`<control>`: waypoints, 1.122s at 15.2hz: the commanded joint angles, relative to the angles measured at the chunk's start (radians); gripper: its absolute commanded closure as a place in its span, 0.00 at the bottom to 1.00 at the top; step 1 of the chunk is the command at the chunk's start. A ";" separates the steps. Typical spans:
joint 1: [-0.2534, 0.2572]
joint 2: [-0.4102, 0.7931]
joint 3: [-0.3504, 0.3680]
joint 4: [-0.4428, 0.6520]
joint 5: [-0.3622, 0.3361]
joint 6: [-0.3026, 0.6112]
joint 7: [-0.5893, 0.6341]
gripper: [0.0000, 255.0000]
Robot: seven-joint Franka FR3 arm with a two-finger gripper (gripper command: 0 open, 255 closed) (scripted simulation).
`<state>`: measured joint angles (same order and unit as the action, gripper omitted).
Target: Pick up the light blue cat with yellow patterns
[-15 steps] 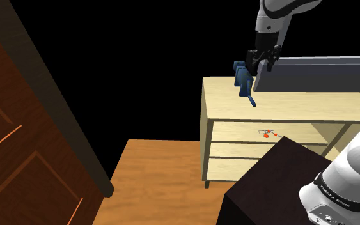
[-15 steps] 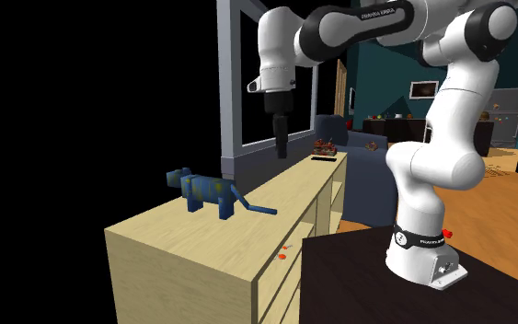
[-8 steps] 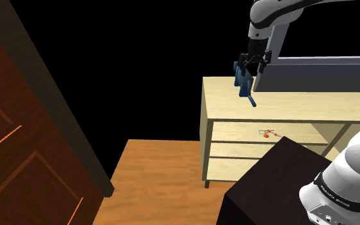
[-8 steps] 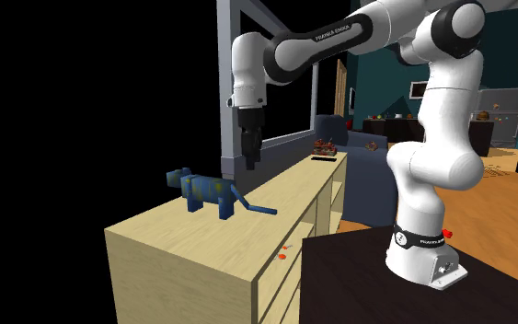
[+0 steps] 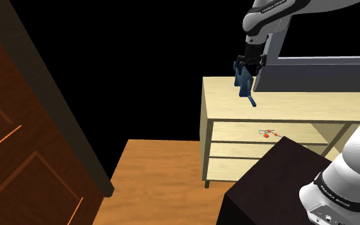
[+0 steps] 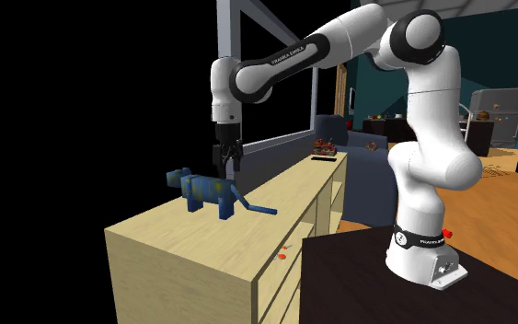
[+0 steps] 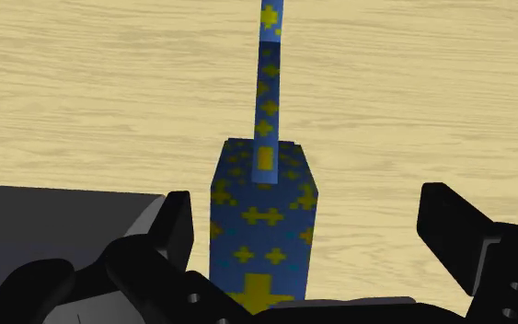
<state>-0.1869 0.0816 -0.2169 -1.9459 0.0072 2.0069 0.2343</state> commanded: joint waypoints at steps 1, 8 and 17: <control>-0.016 0.068 -0.012 0.055 0.022 0.018 0.010 0.00; -0.043 0.167 -0.022 0.096 0.057 0.082 0.015 0.00; -0.046 0.188 -0.016 0.087 0.063 0.111 0.014 1.00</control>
<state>-0.2242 0.2602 -0.2225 -1.8545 0.0682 2.1227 0.2439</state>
